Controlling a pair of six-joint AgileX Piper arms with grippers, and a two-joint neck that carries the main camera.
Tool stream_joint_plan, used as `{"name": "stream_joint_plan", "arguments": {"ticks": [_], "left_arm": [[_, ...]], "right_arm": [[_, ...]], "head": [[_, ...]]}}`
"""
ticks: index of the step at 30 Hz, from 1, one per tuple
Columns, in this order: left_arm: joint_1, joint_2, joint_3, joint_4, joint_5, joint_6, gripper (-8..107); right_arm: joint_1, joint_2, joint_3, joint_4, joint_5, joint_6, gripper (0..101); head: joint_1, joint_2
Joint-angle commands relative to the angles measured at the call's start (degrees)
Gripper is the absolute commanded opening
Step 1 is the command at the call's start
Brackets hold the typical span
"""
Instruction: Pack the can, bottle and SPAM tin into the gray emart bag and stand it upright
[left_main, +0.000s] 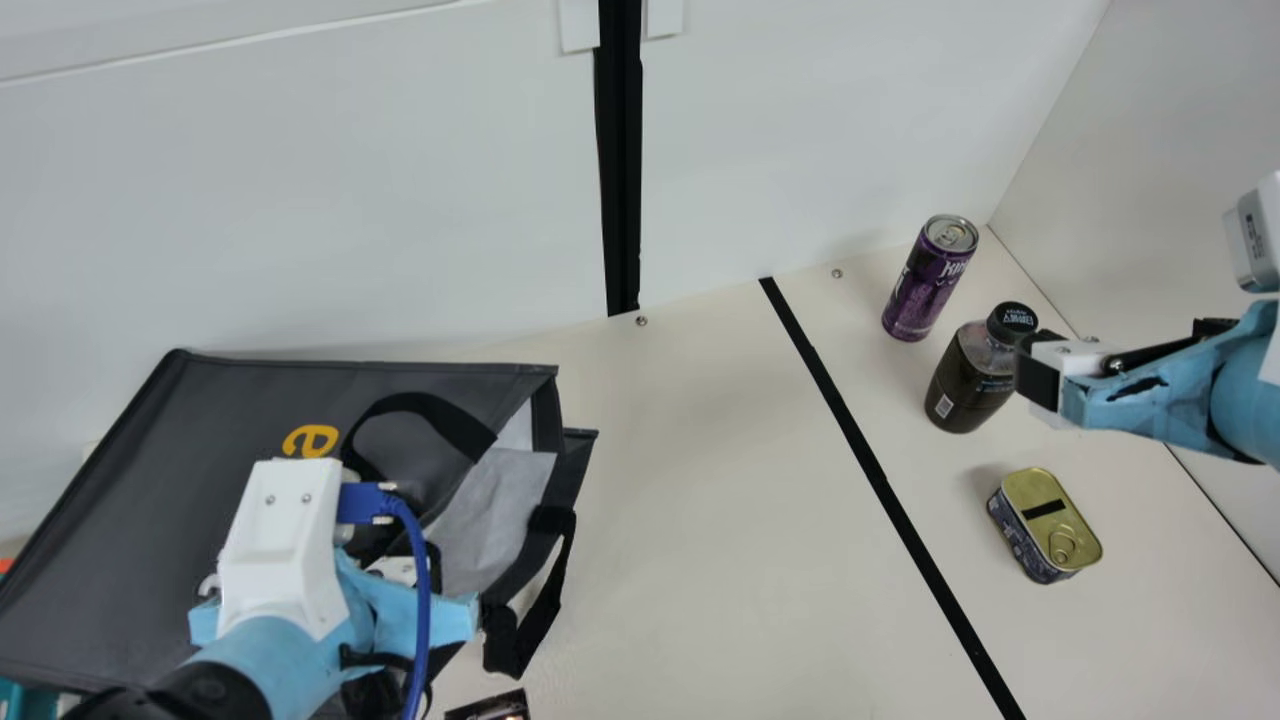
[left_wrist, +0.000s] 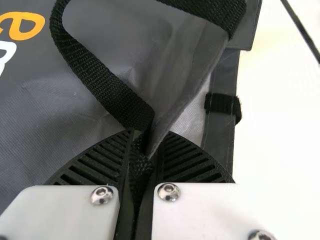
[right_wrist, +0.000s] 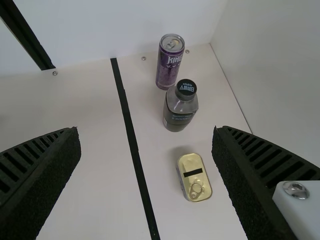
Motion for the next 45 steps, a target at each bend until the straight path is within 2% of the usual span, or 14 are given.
{"name": "stream_joint_plan", "arguments": {"ticks": [1,12,27,35,45], "left_arm": [[0.9,0.2,0.1,-3.1,-0.8,1.9,-8],[5.1,0.8,0.0,-16.3,-3.4,12.0,-8],[9.4,0.2,1.1,-31.3,-3.9,23.9,-8],[10.5,-0.4,2.0,-34.7,-4.1,27.0,-8],[11.1,-1.2,2.4,-34.0,-4.7,26.6,-8]], "right_arm": [[0.0,0.0,0.0,0.0,0.0,0.0,95],[0.0,0.0,0.0,0.0,0.0,0.0,95],[0.0,0.0,0.0,0.0,0.0,0.0,95],[0.0,0.0,0.0,0.0,0.0,0.0,95],[0.0,0.0,0.0,0.0,0.0,0.0,95]], "head": [[-1.3,-0.1],[-1.3,-0.1],[-1.3,-0.1],[-1.3,-0.1],[-1.3,-0.1]]}}
